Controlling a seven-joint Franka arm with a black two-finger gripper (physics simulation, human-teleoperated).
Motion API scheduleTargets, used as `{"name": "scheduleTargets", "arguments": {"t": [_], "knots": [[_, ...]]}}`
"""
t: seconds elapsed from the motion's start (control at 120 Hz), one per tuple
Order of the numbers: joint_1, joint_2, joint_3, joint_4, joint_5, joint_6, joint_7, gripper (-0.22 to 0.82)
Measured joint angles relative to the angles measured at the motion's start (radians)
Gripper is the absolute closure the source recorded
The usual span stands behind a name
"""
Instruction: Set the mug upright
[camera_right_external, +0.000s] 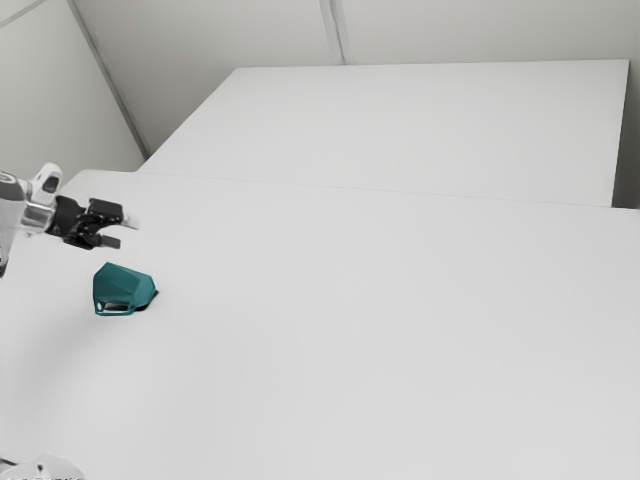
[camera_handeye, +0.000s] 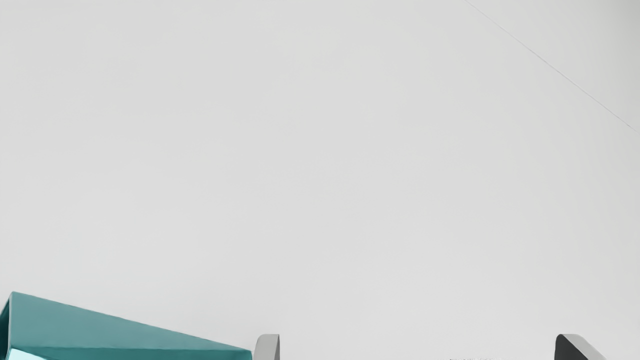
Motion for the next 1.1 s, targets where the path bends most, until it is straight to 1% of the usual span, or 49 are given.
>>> {"name": "scheduleTargets", "arguments": {"t": [0.042,0.092,0.167,0.267,0.325,0.4,0.558,0.758,0.817,1.017,1.1], "knots": [[0.048,0.026,-0.043,0.013,0.005,-0.017,0.056,0.01],[0.083,0.054,-0.066,0.026,0.018,-0.038,0.120,0.01],[0.101,0.069,-0.078,0.022,0.032,-0.064,0.208,0.01],[0.123,0.027,-0.078,-0.026,0.041,-0.088,0.312,0.02],[0.138,-0.003,-0.063,-0.049,0.045,-0.098,0.366,0.02],[0.148,-0.036,-0.023,-0.084,0.048,-0.108,0.431,0.02],[0.148,-0.042,0.044,-0.105,0.052,-0.119,0.549,0.02],[0.150,0.014,0.098,-0.079,0.059,-0.103,0.661,0.02],[0.149,0.049,0.112,-0.064,0.060,-0.094,0.687,0.02],[0.137,0.132,0.119,-0.015,0.062,-0.056,0.760,0.02],[0.123,0.148,0.117,-0.004,0.062,-0.045,0.784,0.02]]}}
